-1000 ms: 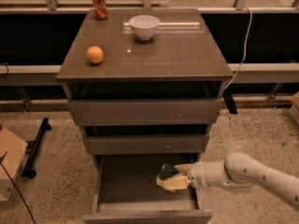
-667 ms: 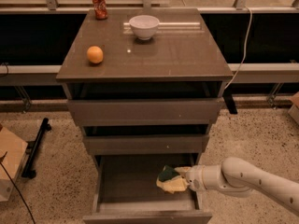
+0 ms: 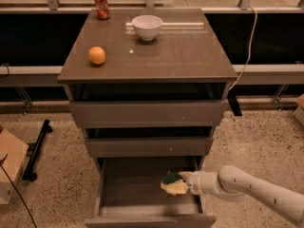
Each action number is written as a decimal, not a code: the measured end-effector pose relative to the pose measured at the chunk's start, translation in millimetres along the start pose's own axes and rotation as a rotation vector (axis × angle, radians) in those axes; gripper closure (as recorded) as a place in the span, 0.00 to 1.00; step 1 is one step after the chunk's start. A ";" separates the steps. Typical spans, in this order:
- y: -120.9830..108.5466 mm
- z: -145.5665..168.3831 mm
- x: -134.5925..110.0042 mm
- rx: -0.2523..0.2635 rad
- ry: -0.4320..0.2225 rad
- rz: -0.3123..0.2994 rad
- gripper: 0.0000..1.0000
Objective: Place sponge into bottom drawer
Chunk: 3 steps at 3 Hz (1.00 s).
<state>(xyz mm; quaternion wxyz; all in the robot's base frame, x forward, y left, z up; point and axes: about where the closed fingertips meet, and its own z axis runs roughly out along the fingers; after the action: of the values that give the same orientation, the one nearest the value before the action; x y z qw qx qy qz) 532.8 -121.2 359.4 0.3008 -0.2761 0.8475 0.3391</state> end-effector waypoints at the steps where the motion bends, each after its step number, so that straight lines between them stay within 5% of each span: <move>1: -44.7 27.9 28.2 0.057 0.002 0.059 1.00; 2: -81.0 53.5 59.4 0.105 0.008 0.136 0.97; 3: -103.6 70.8 79.2 0.166 0.014 0.200 0.73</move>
Offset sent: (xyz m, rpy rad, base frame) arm 0.0463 -0.0455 -0.1416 -0.0437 0.0953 -0.2089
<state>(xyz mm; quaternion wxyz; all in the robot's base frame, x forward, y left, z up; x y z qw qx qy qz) 572.5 -153.7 220.2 0.2814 -0.1668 0.8980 0.2942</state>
